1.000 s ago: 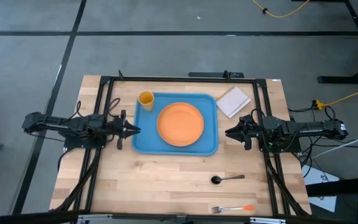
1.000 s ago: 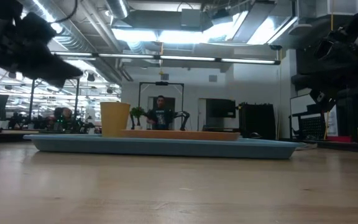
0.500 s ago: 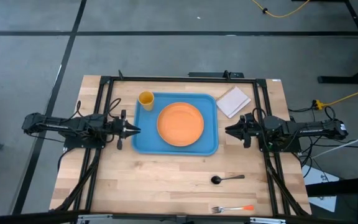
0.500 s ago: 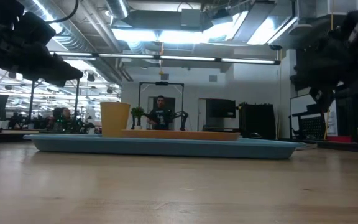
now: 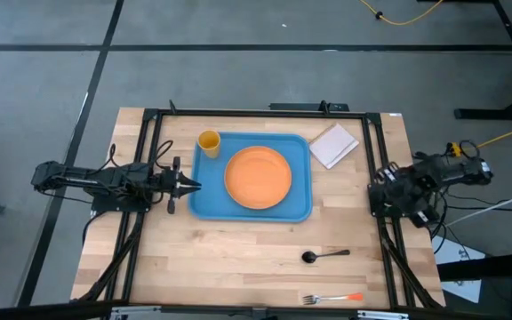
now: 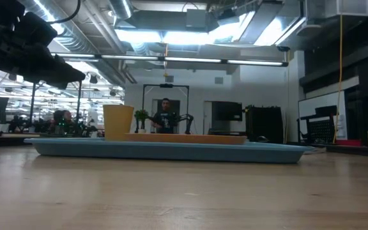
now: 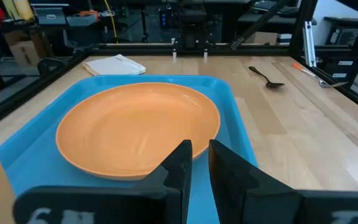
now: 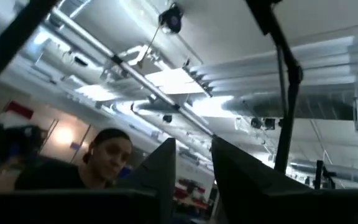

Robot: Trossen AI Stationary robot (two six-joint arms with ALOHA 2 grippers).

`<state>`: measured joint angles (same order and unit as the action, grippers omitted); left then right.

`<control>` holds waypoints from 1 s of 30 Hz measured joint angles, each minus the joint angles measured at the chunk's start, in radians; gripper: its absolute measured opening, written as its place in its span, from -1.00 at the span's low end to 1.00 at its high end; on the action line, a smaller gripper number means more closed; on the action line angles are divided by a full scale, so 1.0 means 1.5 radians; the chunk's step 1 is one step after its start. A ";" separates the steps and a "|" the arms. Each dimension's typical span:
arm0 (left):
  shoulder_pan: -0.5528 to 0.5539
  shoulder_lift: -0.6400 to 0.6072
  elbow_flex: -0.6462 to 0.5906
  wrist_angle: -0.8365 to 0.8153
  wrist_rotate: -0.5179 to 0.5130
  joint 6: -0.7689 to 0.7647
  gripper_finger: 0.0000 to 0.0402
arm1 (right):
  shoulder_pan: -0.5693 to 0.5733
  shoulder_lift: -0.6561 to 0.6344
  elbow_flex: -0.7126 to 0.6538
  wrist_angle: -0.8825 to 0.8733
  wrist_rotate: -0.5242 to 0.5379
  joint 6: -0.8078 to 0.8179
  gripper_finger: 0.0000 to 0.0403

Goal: Pick and place plate/cup/fork/spoon on tray
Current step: Put the black spoon to the right of the orange plate on the blue tray

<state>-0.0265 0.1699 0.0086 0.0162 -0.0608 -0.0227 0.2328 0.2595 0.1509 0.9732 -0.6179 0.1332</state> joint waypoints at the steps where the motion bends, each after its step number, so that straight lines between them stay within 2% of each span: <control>1: 0.000 0.000 0.000 0.000 0.000 0.000 -0.76 | 0.016 0.020 0.019 -0.021 -0.001 -0.029 -0.46; 4: 0.000 0.000 0.000 0.000 0.000 0.000 -0.76 | 0.059 0.099 0.078 -0.086 0.001 -0.078 -0.46; 6: 0.000 0.000 0.000 0.000 0.000 0.000 -0.76 | 0.082 0.159 0.120 -0.143 0.034 -0.071 -0.46; 11: 0.000 0.000 0.000 0.000 0.000 0.000 -0.76 | 0.120 0.302 0.241 -0.317 0.186 0.046 -0.46; 13: 0.000 0.000 0.000 0.000 0.000 0.000 -0.76 | 0.130 0.354 0.293 -0.370 0.224 0.107 -0.46; 16: 0.000 0.000 0.000 0.000 0.000 0.000 -0.76 | 0.140 0.419 0.377 -0.512 0.230 0.151 -0.46; 22: 0.000 0.000 0.000 0.000 0.000 0.000 -0.76 | 0.153 0.525 0.525 -0.784 0.258 0.152 -0.46; 30: 0.000 0.000 0.000 0.000 0.000 0.000 -0.76 | 0.153 0.620 0.647 -1.065 0.254 0.197 -0.46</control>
<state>-0.0269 0.1699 0.0086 0.0158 -0.0612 -0.0223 0.4629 1.1894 1.1220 -0.6241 -0.2369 0.4283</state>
